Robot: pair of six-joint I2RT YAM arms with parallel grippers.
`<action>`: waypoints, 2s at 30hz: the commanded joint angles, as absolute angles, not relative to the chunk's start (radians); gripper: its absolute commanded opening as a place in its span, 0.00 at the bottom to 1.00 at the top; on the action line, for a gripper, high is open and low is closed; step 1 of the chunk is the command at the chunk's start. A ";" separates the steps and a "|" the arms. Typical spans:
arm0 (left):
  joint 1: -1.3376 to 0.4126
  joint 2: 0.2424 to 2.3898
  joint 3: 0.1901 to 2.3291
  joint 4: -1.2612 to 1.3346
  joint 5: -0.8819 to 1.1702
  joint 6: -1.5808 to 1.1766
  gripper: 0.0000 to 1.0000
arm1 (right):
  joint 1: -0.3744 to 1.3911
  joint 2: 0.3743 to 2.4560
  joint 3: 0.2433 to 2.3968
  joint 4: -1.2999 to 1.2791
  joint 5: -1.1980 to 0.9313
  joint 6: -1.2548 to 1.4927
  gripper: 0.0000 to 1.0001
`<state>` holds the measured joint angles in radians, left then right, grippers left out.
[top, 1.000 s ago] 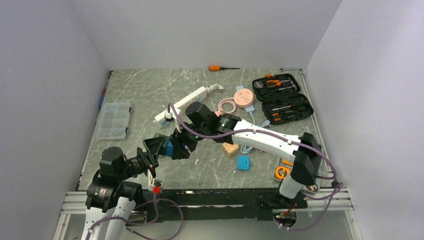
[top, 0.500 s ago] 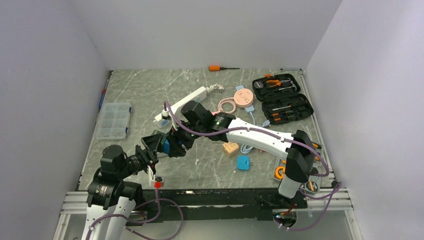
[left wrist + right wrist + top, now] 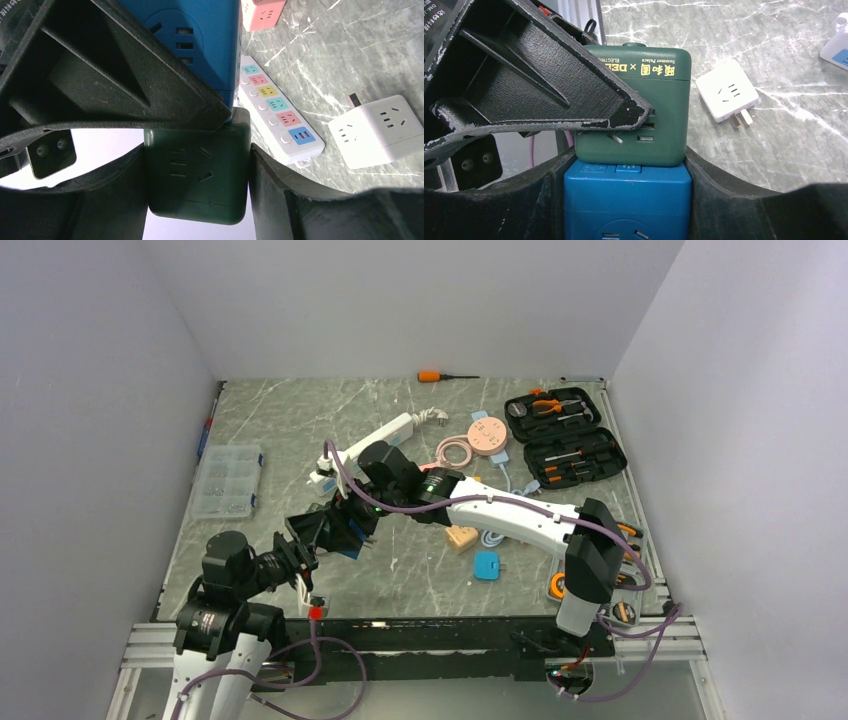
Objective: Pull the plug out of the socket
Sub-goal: Remove the plug from the socket.
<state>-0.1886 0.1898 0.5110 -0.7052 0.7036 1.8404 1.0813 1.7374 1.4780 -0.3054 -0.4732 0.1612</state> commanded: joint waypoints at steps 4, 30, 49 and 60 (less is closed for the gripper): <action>-0.192 0.172 0.525 -0.638 0.739 1.843 0.00 | 1.099 1.707 1.453 -0.250 -0.520 0.161 0.64; -0.192 0.166 0.533 -0.692 0.714 1.880 0.00 | 1.102 1.711 1.461 -0.214 -0.506 0.169 0.00; -0.192 0.363 0.503 -0.586 0.497 1.937 0.00 | 1.108 1.439 1.081 -0.321 -0.356 0.183 0.00; -0.192 0.456 0.505 -0.567 0.268 1.861 0.00 | 1.107 1.364 0.989 -0.337 -0.264 0.222 0.00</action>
